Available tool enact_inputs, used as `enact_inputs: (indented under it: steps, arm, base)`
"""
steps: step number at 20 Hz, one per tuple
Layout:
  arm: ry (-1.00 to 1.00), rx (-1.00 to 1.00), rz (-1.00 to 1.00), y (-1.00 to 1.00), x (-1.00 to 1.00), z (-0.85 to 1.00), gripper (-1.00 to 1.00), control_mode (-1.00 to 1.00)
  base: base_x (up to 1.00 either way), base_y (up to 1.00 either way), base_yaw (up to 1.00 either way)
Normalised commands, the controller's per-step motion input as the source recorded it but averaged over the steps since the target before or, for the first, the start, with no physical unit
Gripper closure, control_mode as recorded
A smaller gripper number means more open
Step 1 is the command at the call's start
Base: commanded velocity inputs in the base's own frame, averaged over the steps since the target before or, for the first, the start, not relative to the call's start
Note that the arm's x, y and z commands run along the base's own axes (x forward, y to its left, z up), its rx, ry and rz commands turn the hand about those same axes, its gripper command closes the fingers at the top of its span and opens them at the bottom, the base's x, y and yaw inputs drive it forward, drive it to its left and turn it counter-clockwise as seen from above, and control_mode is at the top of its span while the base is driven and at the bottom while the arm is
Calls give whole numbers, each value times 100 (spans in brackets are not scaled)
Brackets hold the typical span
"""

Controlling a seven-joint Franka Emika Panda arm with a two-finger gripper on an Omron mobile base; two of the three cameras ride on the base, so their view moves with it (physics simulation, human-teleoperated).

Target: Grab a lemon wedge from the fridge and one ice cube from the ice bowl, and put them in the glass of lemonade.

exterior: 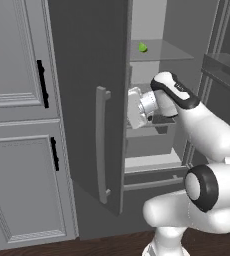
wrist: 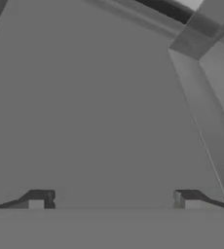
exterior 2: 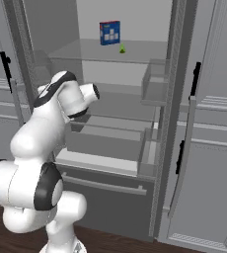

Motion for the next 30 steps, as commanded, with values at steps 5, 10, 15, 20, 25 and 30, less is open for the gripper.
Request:
enact_inputs:
  steps: [5,10,15,20,25,30]
  arm:
    - [0,0,11,94,-16,0,-100,-100]
    - [-2,-1,5,91,-29,13,-100,-100]
    - [-6,-6,1,78,-26,27,-100,-100]
    - [-16,-10,0,38,-15,3,-100,-100]
    - [-3,-11,0,-3,-3,0,-100,-100]
    - [-10,-1,-8,-65,-74,11,-100,-100]
  base:
    - [0,0,0]
    - [0,0,0]
    - [0,0,0]
    - [0,0,0]
    - [0,0,0]
    - [0,0,0]
